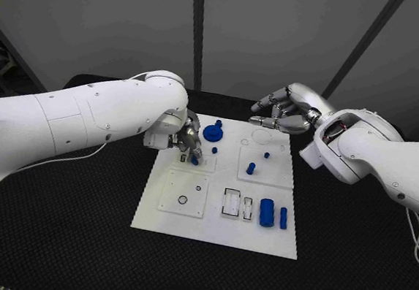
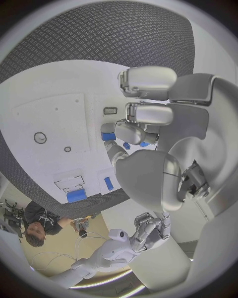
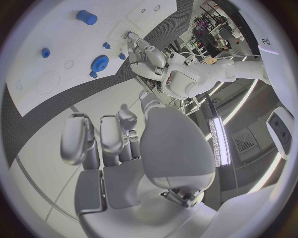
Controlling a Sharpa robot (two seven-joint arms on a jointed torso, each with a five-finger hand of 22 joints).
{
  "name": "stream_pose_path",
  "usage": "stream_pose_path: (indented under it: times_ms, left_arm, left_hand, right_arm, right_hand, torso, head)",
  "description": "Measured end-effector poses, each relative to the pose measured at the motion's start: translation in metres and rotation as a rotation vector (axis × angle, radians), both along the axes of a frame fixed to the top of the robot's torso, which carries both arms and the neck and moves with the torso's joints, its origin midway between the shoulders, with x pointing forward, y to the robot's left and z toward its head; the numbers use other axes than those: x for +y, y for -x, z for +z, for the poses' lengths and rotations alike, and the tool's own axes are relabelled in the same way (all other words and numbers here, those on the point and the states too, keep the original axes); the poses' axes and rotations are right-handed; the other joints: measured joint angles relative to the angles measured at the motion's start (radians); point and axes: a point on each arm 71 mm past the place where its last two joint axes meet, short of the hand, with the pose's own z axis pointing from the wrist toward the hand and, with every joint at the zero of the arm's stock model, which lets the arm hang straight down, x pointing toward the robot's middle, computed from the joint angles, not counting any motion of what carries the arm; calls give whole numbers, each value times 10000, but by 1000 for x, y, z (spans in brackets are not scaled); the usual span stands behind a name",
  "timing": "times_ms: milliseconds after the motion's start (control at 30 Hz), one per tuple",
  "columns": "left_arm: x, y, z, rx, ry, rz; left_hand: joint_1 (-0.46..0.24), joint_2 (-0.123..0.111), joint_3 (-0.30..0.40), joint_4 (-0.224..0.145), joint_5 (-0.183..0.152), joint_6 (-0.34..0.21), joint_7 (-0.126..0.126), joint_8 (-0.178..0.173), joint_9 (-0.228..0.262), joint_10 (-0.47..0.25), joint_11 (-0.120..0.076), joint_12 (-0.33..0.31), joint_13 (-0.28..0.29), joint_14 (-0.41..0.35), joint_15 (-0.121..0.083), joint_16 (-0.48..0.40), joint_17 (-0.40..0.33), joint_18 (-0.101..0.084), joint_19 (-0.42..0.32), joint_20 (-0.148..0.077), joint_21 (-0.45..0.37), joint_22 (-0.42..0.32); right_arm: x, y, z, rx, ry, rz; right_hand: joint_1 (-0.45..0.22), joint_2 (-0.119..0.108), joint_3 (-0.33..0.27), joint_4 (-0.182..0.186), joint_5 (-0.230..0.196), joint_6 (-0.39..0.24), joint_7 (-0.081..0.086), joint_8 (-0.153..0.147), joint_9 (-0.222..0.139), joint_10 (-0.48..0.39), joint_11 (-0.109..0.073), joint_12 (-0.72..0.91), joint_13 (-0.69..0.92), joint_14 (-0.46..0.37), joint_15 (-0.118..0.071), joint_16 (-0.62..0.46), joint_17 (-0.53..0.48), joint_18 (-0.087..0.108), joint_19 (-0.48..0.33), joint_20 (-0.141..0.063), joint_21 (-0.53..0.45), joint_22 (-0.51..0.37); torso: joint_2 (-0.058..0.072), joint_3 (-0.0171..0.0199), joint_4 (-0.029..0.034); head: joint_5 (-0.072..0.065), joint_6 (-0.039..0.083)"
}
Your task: Assemble the parts on the task board
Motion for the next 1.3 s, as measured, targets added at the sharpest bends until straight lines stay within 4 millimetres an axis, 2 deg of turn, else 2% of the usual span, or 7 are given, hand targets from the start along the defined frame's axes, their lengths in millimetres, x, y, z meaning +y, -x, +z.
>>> stream_pose_path:
  times_ms: [533,833,1100,1300]
  left_arm:
    - [2,-4,7,-455,47,156]
    - [2,-7,7,-497,-13,218]
    - [0,-7,6,-450,-52,175]
    - [0,-8,3,-362,-105,168]
  left_hand:
    - [0,0,0,0,-6,26,-26,-5,-1,-2,4,0,0,0,2,0,0,0,0,0,0,0]
    - [0,0,0,0,27,23,-23,11,16,-5,8,0,0,0,3,0,0,-1,0,0,0,0]
    - [0,0,0,0,26,21,-21,9,18,-5,10,0,0,-1,4,0,0,0,0,0,0,0]
    - [0,0,0,0,25,20,-20,7,17,-5,12,0,0,-2,5,0,0,-1,0,0,0,0]
  right_arm:
    - [0,0,0,16,10,17]
    - [1,0,0,25,15,30]
    - [1,0,0,38,20,53]
    - [2,0,0,41,21,64]
  right_hand:
    - [0,0,0,0,0,0,0,0,-1,0,0,0,1,0,0,0,-2,0,0,0,0,-2]
    - [0,0,0,0,0,0,0,0,-2,0,0,0,2,0,0,0,-3,1,0,0,0,-2]
    - [0,0,0,0,0,0,0,0,-3,0,0,0,-7,0,0,-37,5,0,0,0,0,-3]
    - [0,0,0,0,0,0,0,0,-3,0,0,0,-6,0,0,-37,5,0,0,0,0,-3]
  torso:
    - [0,2,-9]
    - [1,3,-9]
    - [-3,2,-11]
    - [-5,1,-11]
  head:
    - [0,-21]
    - [-26,0]
    - [-5,-28]
    - [-58,-3]
